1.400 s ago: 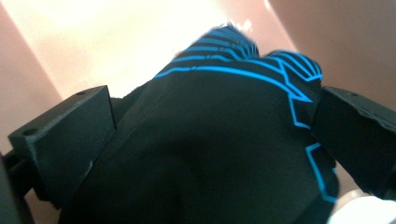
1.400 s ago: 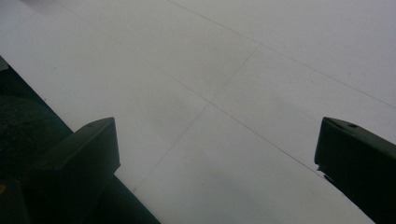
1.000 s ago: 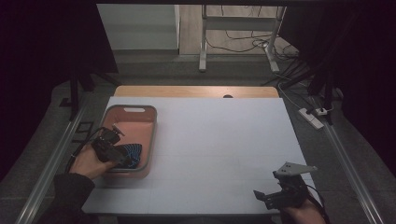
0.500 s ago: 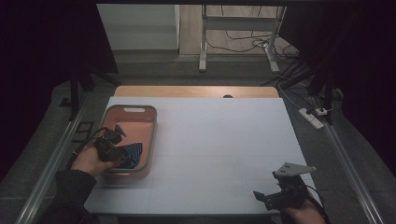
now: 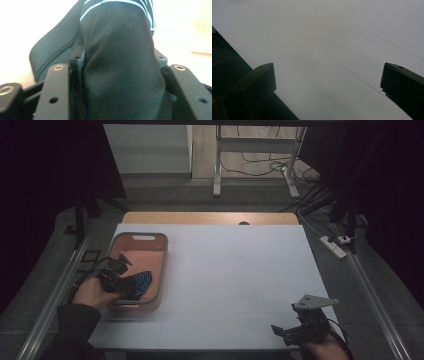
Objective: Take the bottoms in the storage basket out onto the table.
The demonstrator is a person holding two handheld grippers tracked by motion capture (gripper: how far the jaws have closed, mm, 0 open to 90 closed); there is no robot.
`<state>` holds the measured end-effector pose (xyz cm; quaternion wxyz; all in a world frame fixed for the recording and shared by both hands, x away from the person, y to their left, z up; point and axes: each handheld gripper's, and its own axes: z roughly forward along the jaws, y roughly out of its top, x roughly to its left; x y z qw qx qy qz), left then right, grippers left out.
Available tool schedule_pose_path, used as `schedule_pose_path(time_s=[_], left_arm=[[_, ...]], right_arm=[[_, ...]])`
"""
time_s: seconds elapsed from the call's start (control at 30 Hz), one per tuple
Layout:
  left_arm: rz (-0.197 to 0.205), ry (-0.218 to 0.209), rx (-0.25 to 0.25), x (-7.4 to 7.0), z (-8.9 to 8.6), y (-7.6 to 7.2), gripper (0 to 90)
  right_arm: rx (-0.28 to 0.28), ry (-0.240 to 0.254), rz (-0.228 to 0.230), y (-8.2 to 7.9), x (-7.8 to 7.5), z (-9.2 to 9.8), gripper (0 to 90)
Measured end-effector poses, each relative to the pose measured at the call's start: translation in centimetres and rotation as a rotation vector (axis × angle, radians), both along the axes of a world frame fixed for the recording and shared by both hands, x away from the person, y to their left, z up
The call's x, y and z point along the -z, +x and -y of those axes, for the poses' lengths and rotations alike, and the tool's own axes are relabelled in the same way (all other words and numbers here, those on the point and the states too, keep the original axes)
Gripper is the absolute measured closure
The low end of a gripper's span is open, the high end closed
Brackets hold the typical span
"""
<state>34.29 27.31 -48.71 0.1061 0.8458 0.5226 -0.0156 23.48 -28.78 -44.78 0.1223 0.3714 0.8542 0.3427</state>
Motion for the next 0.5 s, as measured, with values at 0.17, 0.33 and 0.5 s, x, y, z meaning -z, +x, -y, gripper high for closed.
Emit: schedule_pose_path(time_s=[0.17,0.33,0.5], left_arm=[[0.016,-0.014,-0.006,-0.4,0.0,-0.2,52.7],[0.069,-0.081,-0.029,-1.2,-0.7,-0.6,53.6],[0.087,-0.086,-0.024,-1.9,-0.7,-0.7,53.8]], right_arm=[[0.001,0.001,0.002,0.0,0.0,0.0,0.0],[0.003,0.003,0.000,0.0,0.0,0.0,0.0],[0.005,0.006,-0.003,0.1,0.0,0.0,0.0]])
